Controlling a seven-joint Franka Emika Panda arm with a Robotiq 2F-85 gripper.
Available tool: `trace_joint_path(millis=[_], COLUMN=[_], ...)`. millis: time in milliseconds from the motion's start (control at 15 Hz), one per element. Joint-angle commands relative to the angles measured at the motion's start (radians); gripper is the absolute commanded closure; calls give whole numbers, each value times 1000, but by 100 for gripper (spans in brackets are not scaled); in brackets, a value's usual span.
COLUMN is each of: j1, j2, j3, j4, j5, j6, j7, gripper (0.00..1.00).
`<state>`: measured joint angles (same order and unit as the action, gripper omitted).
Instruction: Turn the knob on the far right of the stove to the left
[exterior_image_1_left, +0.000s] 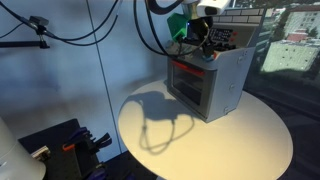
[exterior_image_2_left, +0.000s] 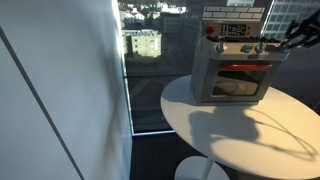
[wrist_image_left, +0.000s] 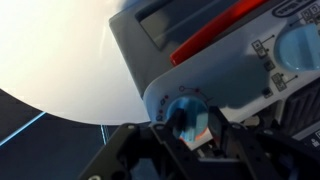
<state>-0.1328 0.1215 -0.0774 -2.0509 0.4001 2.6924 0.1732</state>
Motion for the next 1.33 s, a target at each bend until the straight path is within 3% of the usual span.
trace_joint_path(millis=[0,667,800,933,1267], j1=[10,22,26,27,27], j2=[-34,-56,-60,-60,-58], j3=[-23,-46,-43,-43,-44], j4=[-25,-32,-33,-33,-32], j5=[-96,-327,-340,-343,-349], j6=[0,-23,-24,-24,-22], j7=[33,89,94,93,93], gripper=[90,91,99,95,95])
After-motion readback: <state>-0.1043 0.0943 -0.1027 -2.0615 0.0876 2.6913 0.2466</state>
